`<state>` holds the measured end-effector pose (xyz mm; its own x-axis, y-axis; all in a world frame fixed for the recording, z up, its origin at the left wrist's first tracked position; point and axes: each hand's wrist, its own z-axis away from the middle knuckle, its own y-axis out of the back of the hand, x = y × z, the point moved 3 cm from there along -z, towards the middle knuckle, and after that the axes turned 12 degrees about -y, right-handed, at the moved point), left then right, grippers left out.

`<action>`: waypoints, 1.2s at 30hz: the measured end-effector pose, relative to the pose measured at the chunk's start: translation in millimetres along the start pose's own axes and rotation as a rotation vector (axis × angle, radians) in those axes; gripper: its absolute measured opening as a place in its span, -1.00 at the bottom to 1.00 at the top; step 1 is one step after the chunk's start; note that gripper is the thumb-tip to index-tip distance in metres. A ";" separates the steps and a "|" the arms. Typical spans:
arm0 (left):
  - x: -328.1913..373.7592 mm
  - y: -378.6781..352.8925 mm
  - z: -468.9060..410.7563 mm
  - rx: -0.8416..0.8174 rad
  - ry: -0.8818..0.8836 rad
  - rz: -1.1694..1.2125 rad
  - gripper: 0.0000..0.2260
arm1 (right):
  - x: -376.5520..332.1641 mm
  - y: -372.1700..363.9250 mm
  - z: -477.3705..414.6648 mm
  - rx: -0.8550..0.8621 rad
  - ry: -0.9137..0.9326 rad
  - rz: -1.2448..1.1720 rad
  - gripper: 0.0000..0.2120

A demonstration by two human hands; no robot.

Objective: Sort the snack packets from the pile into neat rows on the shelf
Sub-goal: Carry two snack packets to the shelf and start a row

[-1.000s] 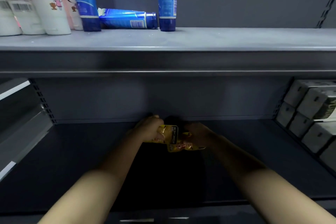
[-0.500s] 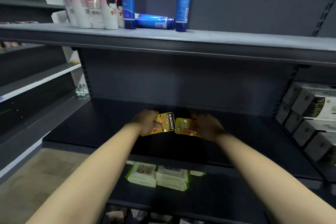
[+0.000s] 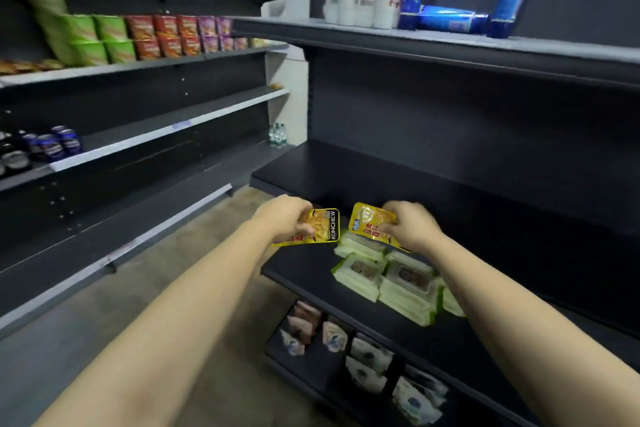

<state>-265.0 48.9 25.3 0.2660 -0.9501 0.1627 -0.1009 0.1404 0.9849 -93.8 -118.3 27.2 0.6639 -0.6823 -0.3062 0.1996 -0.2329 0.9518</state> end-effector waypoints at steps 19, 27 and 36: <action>-304.2 52.1 290.6 0.105 0.513 0.116 -0.78 | -421.3 -153.0 -8.6 -0.111 0.523 0.053 -0.89; -400.8 72.9 375.3 0.159 0.638 0.095 -0.78 | -550.8 -201.0 1.7 -0.122 0.644 0.128 -0.83; -492.4 64.2 433.8 0.122 0.767 0.068 -0.78 | -668.9 -262.1 -17.3 -0.161 0.762 0.166 -0.82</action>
<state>-818.4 404.9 -16.9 0.8396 -0.4761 0.2615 -0.2340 0.1175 0.9651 -577.7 411.1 -17.1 0.9926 -0.0239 -0.1186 0.1180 -0.0271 0.9926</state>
